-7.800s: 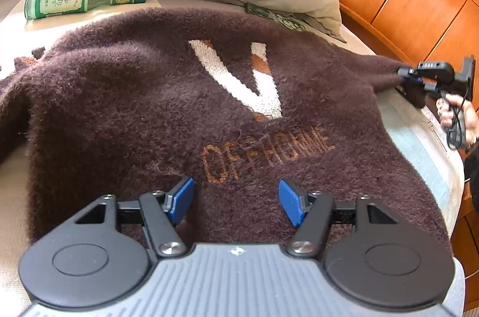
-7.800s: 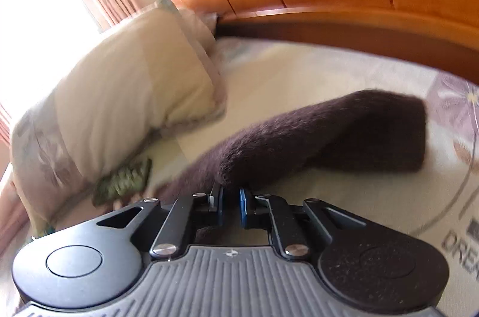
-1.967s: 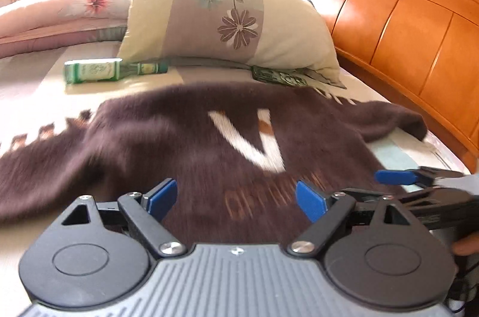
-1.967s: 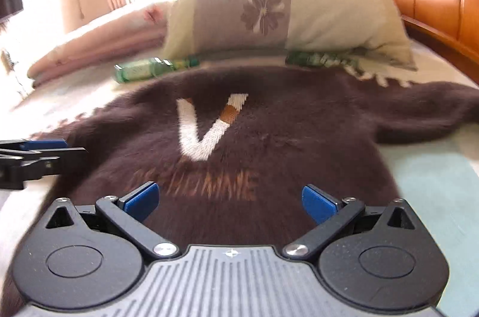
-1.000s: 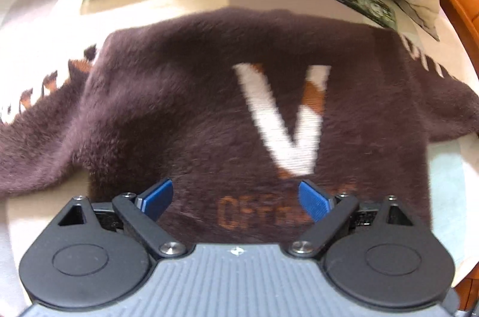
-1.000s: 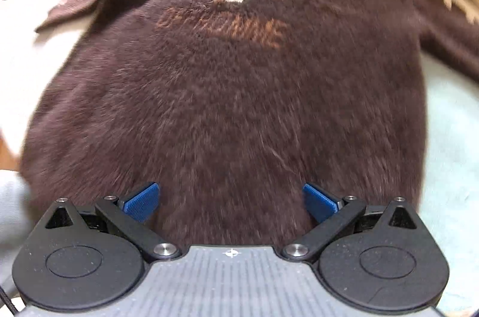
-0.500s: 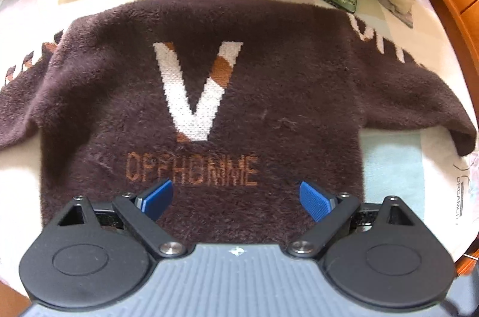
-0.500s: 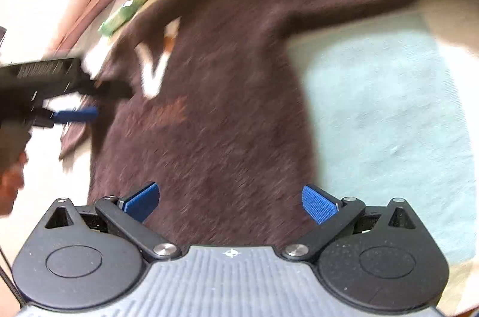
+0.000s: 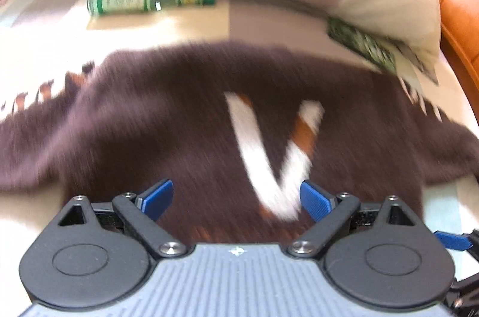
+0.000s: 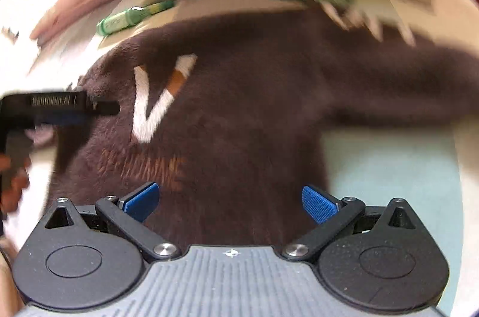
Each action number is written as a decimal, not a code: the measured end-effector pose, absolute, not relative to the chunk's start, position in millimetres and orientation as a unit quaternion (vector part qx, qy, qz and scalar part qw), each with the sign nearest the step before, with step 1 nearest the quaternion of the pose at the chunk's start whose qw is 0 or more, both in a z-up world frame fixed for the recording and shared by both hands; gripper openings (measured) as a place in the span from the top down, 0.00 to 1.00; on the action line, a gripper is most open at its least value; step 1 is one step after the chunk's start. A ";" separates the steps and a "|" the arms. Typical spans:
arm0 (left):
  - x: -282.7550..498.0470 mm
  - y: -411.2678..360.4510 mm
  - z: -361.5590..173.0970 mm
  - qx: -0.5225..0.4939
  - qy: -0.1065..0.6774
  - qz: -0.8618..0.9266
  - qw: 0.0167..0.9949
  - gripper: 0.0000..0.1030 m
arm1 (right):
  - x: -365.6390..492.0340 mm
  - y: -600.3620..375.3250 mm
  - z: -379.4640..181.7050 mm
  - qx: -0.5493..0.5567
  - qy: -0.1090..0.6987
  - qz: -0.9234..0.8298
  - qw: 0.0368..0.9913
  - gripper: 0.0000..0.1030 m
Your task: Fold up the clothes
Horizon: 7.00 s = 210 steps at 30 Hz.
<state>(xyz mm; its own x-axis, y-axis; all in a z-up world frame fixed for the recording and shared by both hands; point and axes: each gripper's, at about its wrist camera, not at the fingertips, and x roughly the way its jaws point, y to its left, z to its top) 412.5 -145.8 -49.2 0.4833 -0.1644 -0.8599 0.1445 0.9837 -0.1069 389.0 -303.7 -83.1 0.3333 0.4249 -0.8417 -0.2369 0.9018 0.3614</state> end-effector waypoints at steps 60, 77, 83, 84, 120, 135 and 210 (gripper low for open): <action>459.1 -232.9 -79.2 0.082 0.525 -0.202 0.822 0.04 | 417.7 -548.5 -123.3 0.052 0.450 -0.203 0.868 0.00; 473.2 -252.6 -62.3 0.082 0.508 -0.194 0.835 0.04 | 456.5 -640.6 -76.7 0.096 0.344 -0.344 0.868 0.00; 475.8 -252.9 -55.1 0.078 0.500 -0.187 0.842 0.04 | 415.8 -628.3 -38.1 0.240 0.289 -0.283 0.882 0.00; 475.5 -252.5 -54.5 0.079 0.498 -0.187 0.843 0.04 | 418.7 -618.7 -37.4 0.264 0.295 -0.226 0.890 0.00; 463.7 -168.7 -71.7 0.088 0.526 -0.140 0.834 0.04 | 553.0 -497.9 -86.5 0.105 0.468 0.051 0.876 0.03; 467.6 -136.8 -83.4 0.095 0.537 -0.142 0.826 0.04 | 567.9 -539.6 -90.3 0.074 0.468 -0.056 0.879 0.05; 419.0 -54.1 -51.7 -0.142 0.539 -0.240 0.795 0.06 | 425.3 -275.3 -102.6 -0.215 0.469 0.187 0.836 0.00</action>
